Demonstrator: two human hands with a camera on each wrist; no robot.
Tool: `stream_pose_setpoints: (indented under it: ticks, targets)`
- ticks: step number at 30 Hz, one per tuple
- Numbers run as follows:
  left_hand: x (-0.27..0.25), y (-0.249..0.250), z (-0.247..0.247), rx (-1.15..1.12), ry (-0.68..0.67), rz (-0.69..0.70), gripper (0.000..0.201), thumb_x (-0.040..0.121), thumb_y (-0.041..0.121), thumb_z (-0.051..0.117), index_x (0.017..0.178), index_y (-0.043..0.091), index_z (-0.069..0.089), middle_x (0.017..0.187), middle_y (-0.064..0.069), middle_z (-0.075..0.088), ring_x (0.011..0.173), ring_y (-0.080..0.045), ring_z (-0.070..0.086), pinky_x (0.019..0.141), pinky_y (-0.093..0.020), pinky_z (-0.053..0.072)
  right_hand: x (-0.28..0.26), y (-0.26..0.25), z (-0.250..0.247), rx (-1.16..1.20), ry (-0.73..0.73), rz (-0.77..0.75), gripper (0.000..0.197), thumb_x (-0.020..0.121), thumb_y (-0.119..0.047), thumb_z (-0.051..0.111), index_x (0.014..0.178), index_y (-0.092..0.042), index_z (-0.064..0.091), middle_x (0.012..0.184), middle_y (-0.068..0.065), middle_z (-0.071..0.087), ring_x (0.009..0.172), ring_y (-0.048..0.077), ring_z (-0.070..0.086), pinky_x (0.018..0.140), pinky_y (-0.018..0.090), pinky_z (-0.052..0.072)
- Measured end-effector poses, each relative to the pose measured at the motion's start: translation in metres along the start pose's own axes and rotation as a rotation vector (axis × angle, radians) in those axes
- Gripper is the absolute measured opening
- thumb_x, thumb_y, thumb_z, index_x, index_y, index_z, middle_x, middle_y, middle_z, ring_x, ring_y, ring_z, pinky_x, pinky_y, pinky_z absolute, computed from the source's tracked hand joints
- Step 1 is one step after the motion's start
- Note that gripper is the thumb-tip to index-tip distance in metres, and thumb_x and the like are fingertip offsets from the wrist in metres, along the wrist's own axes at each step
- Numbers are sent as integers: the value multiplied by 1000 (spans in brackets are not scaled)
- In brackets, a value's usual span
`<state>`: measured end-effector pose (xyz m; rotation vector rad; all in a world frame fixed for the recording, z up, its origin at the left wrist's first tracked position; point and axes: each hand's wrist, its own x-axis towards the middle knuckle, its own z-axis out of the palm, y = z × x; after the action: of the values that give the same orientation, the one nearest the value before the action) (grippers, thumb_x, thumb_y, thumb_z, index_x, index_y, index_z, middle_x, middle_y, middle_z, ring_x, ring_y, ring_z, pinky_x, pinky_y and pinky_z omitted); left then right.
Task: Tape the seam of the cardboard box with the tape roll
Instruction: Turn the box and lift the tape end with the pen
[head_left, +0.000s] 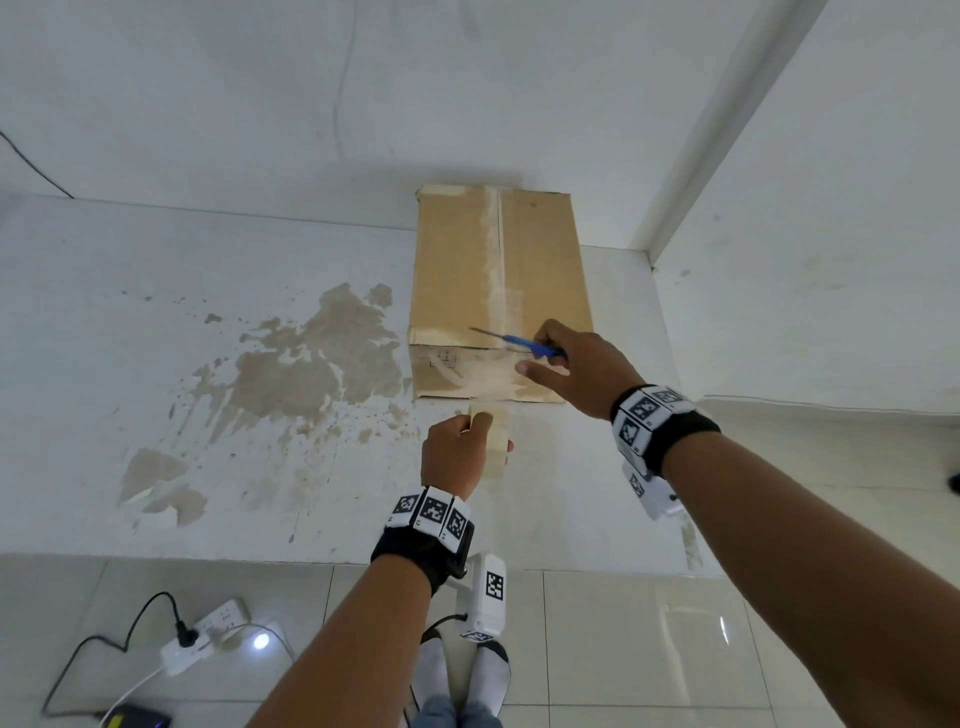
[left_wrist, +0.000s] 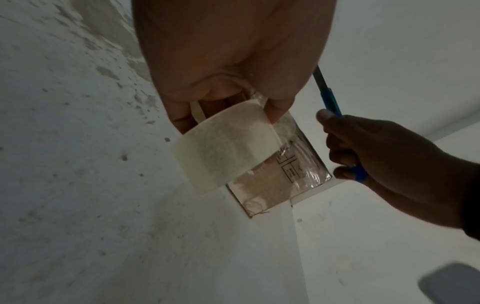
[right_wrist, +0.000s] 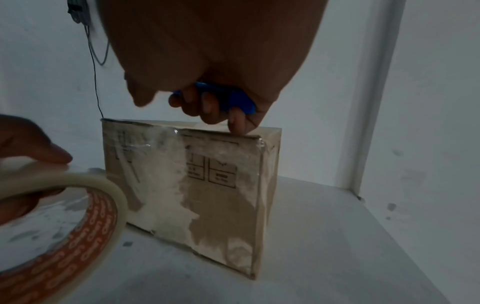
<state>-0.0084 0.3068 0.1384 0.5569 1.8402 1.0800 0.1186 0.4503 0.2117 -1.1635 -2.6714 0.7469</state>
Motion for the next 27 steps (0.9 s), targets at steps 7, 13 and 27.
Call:
stream_pose_setpoints:
  ticks: [7, 13, 27]
  targets:
    - [-5, -4, -1, 12, -31, 13, 37, 94, 27, 52, 89, -3, 72, 71, -4, 80, 75, -29, 77, 76, -46, 64, 33, 0, 8, -26, -32, 42, 32, 92, -49, 61, 96, -20, 50, 82, -5, 58, 78, 23, 60, 67, 34, 47]
    - [-2, -6, -4, 8, -55, 0, 35, 91, 32, 52, 86, 4, 72, 73, -5, 81, 78, -30, 77, 77, -47, 64, 38, 3, 11, -78, -32, 56, 35, 91, -52, 60, 92, -19, 50, 81, 2, 63, 75, 26, 60, 67, 38, 50]
    - [1, 3, -3, -39, -23, -9, 35, 95, 27, 52, 91, -2, 72, 71, -5, 80, 67, -25, 74, 78, -47, 63, 33, 1, 8, 36, 34, 33, 42, 93, -57, 55, 85, -18, 45, 63, -8, 47, 55, 15, 44, 55, 29, 40]
